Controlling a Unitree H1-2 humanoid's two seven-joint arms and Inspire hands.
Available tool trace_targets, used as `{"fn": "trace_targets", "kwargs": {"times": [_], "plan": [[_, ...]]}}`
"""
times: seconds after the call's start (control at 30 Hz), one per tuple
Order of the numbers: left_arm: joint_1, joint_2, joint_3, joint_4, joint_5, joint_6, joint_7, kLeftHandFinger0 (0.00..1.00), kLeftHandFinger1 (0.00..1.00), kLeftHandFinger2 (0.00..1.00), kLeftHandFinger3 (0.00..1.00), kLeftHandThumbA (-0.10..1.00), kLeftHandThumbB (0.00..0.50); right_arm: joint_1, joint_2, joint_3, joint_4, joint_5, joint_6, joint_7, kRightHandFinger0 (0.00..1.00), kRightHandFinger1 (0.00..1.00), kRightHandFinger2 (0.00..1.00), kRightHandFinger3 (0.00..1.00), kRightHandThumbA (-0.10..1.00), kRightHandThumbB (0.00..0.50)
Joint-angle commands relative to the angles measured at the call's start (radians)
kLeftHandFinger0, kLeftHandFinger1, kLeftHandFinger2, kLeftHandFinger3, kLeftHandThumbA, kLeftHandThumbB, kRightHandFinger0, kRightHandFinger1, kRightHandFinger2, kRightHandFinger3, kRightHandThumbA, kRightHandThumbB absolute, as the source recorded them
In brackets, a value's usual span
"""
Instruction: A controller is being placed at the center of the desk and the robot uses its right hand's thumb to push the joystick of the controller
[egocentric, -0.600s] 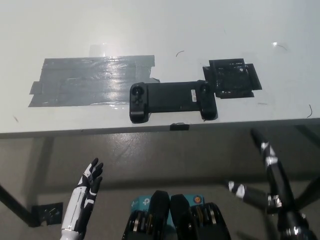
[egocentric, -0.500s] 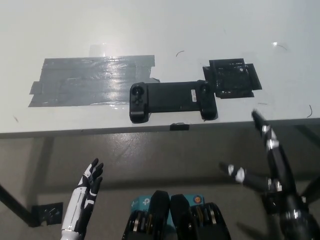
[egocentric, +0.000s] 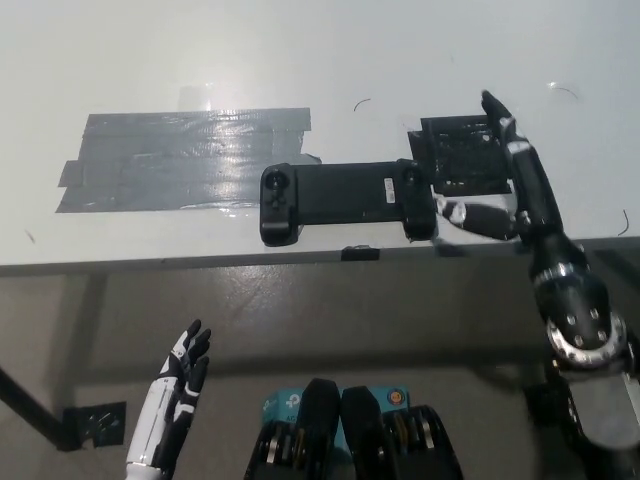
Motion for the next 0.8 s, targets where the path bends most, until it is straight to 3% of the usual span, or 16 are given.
{"fn": "trace_targets", "kwargs": {"times": [0.0,0.13,0.27,0.77], "plan": [[-0.003,0.006,-0.006,-0.033,0.0,-0.029,-0.005,1.0,1.0,1.0,1.0,0.92,0.016,-0.119,-0.002,0.002,0.084,-0.009,0.041,-0.018,1.0,1.0,1.0,1.0,0.99,0.273],[-0.005,0.005,-0.005,-0.039,-0.004,-0.019,-0.005,1.0,1.0,1.0,1.0,0.91,0.015,-0.169,0.007,0.014,0.18,-0.024,0.053,-0.034,1.0,1.0,1.0,1.0,0.99,0.266],[-0.006,0.007,-0.004,-0.048,-0.006,-0.012,-0.007,1.0,1.0,1.0,1.0,0.91,0.009,-0.22,0.026,0.003,0.288,0.005,0.027,-0.046,1.0,1.0,1.0,1.0,0.93,0.27],[-0.023,0.005,-0.008,-0.034,-0.002,-0.014,-0.005,1.0,1.0,1.0,1.0,0.9,0.013,-0.325,0.035,0.017,0.545,-0.011,-0.025,-0.117,1.0,1.0,1.0,1.0,0.97,0.271]]}}
